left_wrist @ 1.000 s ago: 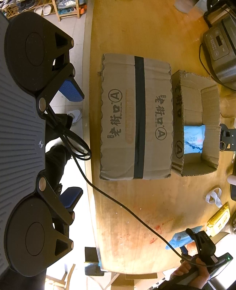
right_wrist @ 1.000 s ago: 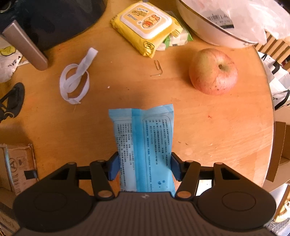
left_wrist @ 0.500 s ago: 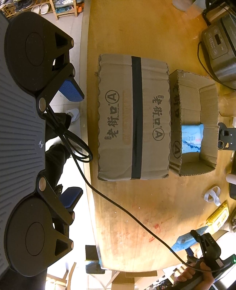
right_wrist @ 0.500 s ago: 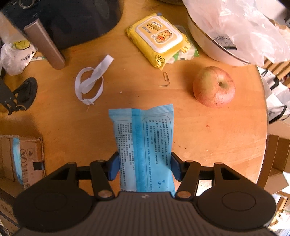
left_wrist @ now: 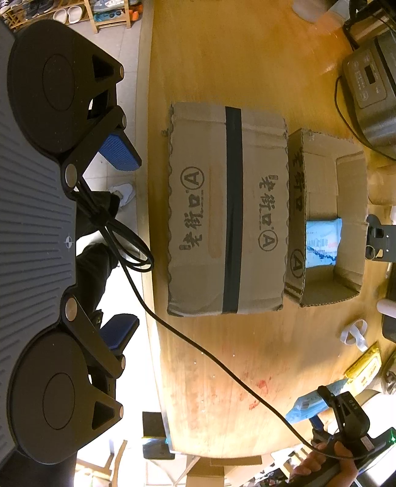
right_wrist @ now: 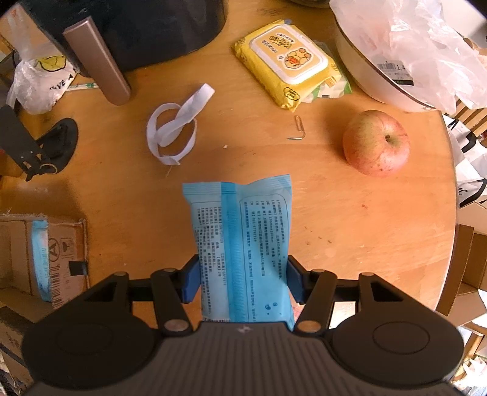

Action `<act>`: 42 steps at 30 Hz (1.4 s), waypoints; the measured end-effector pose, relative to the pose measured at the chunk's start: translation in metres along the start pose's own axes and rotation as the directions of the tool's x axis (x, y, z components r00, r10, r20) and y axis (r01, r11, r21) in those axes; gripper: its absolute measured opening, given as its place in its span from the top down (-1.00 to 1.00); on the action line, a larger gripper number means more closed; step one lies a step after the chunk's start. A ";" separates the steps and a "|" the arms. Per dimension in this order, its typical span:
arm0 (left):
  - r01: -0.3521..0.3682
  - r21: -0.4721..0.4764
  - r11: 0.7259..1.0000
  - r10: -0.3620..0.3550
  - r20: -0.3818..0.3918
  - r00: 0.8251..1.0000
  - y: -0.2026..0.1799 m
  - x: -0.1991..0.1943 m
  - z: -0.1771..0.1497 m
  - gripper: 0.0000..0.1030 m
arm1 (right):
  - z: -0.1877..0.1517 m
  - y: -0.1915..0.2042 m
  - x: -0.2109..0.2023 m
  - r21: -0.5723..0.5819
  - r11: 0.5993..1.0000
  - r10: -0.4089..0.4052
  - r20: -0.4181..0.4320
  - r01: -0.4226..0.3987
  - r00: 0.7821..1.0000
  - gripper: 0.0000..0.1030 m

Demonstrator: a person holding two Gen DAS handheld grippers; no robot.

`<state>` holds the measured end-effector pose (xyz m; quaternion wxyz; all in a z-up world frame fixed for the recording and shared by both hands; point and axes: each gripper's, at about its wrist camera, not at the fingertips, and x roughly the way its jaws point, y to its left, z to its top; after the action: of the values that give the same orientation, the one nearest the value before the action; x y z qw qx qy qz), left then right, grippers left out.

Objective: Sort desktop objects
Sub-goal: 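Lift the slim blue packet with the right tool toward the cardboard box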

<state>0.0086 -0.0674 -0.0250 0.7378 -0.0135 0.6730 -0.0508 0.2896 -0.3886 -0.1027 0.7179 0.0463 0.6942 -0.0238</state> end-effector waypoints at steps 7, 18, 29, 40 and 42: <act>0.005 -0.003 1.000 -0.005 0.005 1.000 0.010 -0.001 -0.003 -1.00 | -0.003 0.012 -0.005 0.004 1.000 0.006 0.003 -0.006 1.000 -0.16; 0.008 -0.012 1.000 -0.008 0.012 1.000 0.030 -0.004 -0.006 -1.00 | -0.008 0.031 -0.006 0.015 1.000 0.007 -0.004 -0.007 1.000 -0.16; 0.009 -0.014 1.000 -0.009 0.015 1.000 0.051 -0.006 -0.007 -1.00 | -0.011 0.056 -0.006 0.013 1.000 0.012 -0.004 -0.012 1.000 -0.16; 0.015 -0.015 1.000 -0.014 0.018 1.000 0.068 -0.008 -0.007 -1.00 | -0.013 0.078 -0.009 0.007 1.000 0.014 -0.001 -0.014 1.000 -0.16; 0.017 -0.016 1.000 -0.017 0.019 1.000 0.071 -0.008 -0.007 -1.00 | -0.014 0.081 -0.010 0.006 1.000 0.014 0.000 -0.014 1.000 -0.16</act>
<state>0.0051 0.0044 -0.0238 0.7435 -0.0254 0.6662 -0.0516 0.2835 -0.3069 -0.0904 0.7180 0.0532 0.6937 -0.0209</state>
